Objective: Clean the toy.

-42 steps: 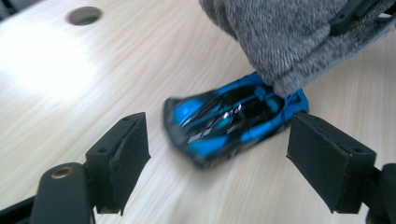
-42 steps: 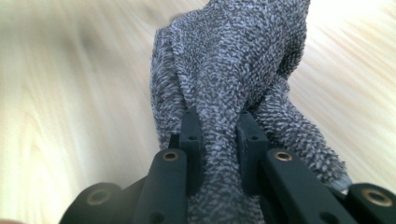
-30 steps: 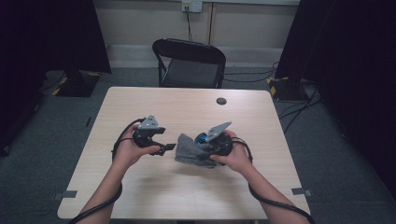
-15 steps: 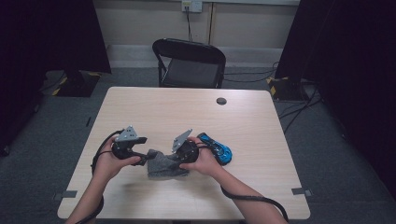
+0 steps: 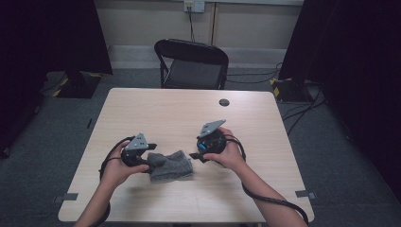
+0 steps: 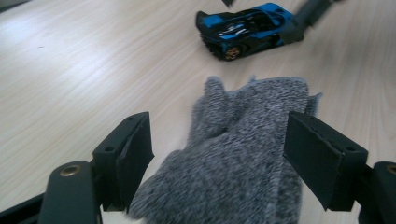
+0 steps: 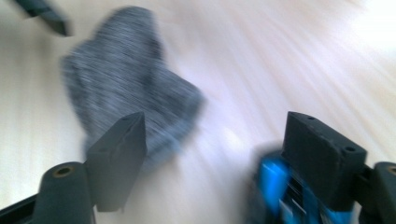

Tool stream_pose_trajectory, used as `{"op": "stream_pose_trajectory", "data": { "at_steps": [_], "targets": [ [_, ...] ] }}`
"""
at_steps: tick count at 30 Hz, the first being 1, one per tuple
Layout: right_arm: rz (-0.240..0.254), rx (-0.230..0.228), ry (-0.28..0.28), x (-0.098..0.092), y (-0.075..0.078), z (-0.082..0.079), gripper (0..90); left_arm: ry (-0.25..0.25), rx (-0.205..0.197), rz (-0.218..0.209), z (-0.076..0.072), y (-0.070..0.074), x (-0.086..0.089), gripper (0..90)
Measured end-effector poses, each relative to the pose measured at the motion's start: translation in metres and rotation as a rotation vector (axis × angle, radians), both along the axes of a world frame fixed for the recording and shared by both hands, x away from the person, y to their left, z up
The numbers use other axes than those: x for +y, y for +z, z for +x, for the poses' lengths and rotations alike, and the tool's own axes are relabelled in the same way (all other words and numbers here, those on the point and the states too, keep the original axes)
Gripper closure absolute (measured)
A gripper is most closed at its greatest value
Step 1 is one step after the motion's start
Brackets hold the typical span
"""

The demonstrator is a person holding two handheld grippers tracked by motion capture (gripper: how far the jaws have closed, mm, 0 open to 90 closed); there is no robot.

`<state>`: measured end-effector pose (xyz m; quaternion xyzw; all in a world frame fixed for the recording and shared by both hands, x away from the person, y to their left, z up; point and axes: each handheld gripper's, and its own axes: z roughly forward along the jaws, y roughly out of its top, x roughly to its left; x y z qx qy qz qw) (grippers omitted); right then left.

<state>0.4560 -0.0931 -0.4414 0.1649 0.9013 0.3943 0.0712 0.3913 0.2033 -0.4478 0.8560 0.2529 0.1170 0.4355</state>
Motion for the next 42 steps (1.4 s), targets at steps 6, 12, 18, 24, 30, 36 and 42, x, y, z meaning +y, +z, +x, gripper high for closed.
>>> {"op": "stream_pose_trajectory", "data": {
  "at_steps": [6,12,18,24,30,36,42],
  "targets": [
    [-0.031,0.019,-0.141,-0.032,-0.010,0.010,15.8,-0.039,0.010,0.020,0.003,-0.005,-0.016,24.3],
    [-0.059,0.066,-0.203,-0.039,-0.030,0.017,15.2,-0.068,0.025,0.027,0.006,-0.012,-0.027,24.9],
    [-0.087,0.076,-0.209,-0.027,-0.040,0.025,15.1,-0.068,0.037,0.030,0.007,-0.018,-0.028,25.5],
    [-0.104,0.086,-0.220,-0.017,-0.049,0.034,17.1,-0.066,0.041,0.033,0.007,-0.026,-0.026,25.6],
    [-0.103,0.064,-0.229,-0.011,-0.055,0.033,18.3,-0.062,0.039,0.033,0.005,-0.027,-0.023,25.9],
    [-0.086,0.055,-0.230,-0.014,-0.056,0.032,24.8,-0.054,0.035,0.033,0.004,-0.028,-0.022,26.1],
    [-0.080,0.053,-0.221,-0.016,-0.056,0.032,24.7,-0.052,0.034,0.022,0.003,-0.029,-0.021,26.2]
  ]
}}
